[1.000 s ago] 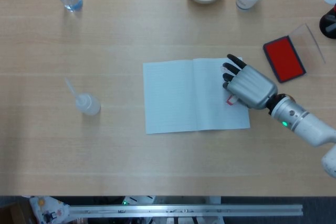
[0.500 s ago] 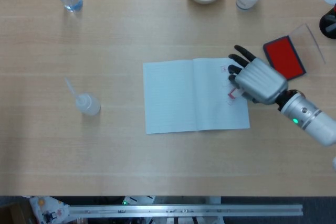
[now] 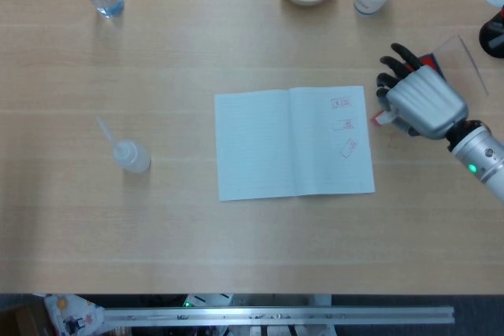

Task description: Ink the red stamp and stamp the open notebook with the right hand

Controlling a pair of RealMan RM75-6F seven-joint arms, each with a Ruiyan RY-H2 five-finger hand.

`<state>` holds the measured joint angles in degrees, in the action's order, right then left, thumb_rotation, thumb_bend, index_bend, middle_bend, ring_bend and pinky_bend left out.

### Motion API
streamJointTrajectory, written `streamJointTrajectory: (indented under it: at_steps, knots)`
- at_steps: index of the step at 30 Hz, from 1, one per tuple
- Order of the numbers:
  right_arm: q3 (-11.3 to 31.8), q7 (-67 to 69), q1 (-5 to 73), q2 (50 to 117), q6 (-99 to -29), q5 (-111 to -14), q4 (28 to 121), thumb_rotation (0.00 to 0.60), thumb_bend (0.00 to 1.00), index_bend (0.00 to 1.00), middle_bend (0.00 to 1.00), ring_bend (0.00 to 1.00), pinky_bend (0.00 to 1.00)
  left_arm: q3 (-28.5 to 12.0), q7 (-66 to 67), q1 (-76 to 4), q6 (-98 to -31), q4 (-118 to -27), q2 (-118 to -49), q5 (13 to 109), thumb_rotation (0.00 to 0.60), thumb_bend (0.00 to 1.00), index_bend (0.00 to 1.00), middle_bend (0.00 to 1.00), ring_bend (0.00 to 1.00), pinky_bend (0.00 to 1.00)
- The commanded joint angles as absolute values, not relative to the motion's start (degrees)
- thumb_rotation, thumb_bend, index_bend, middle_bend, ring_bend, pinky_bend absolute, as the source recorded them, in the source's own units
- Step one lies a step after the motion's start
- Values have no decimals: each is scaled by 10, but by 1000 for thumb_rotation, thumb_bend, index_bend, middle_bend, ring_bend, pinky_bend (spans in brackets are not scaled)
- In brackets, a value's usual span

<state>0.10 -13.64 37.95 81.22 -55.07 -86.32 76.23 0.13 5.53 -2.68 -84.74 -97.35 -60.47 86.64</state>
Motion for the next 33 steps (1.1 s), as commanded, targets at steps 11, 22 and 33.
streamJointTrajectory:
  at_steps: [11,22,33]
  knots:
    - [-18,-133,361,805,-546,-861,753,600,325,652,382,136,32,4,51,-24,-846,-969,-605,865,600,340,177,128,101,86]
    - [-40,-134,350,817,-534,-873,730,600,324,652,382,136,32,6,48,-26,-843,-965,-608,868,600,340,177,128,101,86]
    - [-41,-118,350,851,-525,-881,690,600,325,643,369,136,32,7,50,-28,-838,-963,-612,865,600,340,177,128,101,86]
